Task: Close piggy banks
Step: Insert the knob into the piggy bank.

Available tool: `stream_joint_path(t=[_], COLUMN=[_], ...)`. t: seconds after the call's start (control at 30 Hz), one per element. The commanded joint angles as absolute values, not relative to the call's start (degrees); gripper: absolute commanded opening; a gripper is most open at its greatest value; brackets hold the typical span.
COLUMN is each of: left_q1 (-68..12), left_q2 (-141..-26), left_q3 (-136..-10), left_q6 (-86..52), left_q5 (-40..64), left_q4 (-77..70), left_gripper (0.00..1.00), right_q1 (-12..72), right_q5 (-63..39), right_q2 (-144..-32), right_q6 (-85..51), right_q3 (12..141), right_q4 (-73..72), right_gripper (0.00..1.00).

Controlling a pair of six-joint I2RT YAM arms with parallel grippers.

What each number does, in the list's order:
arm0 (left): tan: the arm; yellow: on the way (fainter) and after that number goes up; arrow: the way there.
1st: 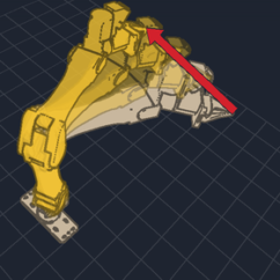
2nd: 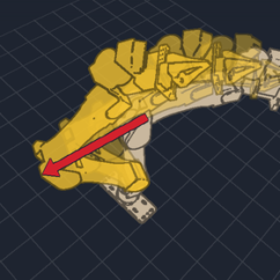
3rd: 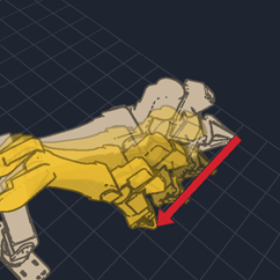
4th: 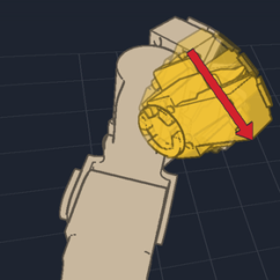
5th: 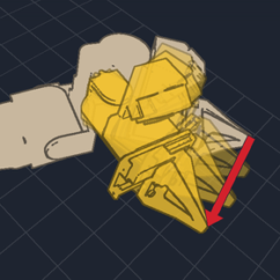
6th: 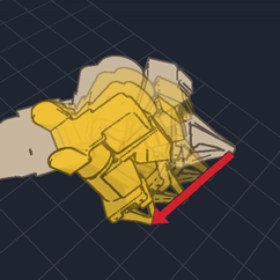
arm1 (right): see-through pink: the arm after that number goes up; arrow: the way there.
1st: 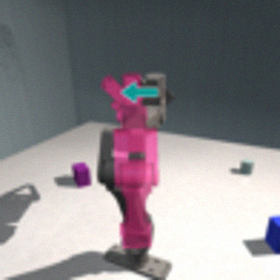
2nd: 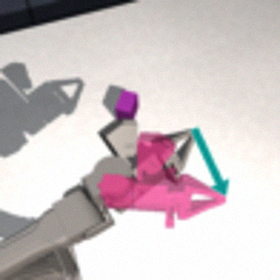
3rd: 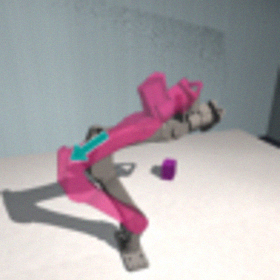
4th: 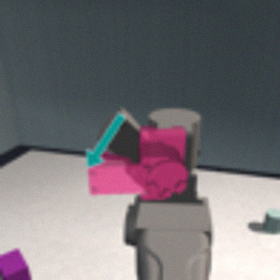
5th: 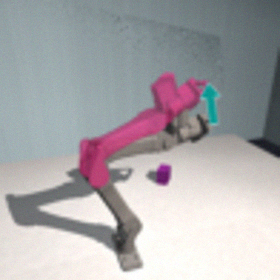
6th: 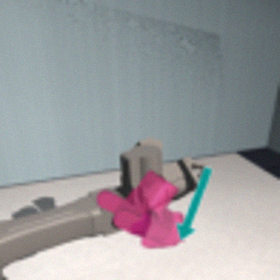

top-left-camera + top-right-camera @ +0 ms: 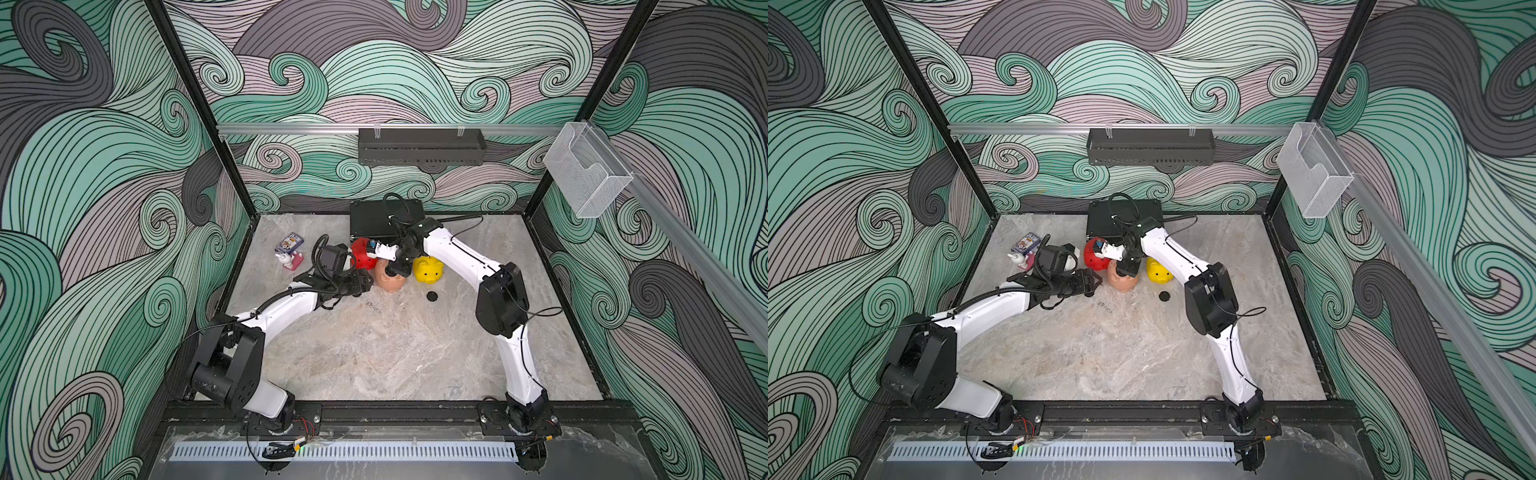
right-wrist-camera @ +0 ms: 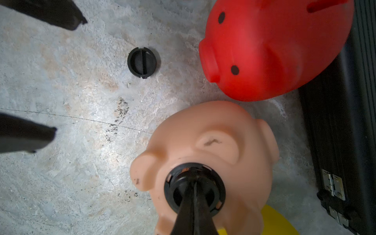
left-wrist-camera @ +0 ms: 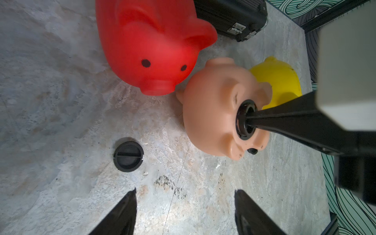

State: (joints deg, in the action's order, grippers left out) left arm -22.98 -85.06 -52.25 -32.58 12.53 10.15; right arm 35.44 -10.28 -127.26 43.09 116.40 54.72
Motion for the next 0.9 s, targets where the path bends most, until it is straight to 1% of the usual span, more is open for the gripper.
stream_joint_path(t=[0.0, 0.3, 0.63, 0.87], left_q1=[-22.6, -22.4, -22.4, -22.4], left_q2=[-85.7, -86.9, -90.4, -93.5], left_q3=[-52.2, -52.3, -51.8, -53.1], left_q6=[-32.1, -32.6, -34.5, -34.8], left_q5=[13.4, 14.7, 19.1, 19.2], left_q4=[9.5, 8.1, 1.3, -0.1], left_gripper=[0.75, 0.75, 0.77, 0.77], right_q1=[35.2, 35.3, 35.3, 35.6], right_q5=[-9.6, -8.2, -6.3, -6.6], right_q2=[-128.2, -128.6, -129.0, -128.6], right_q6=[43.8, 44.6, 47.4, 49.8], right_q3=[117.8, 117.7, 117.8, 117.5], right_q4=[56.4, 56.5, 56.8, 56.8], right_gripper=[0.00, 0.00, 0.00, 0.00])
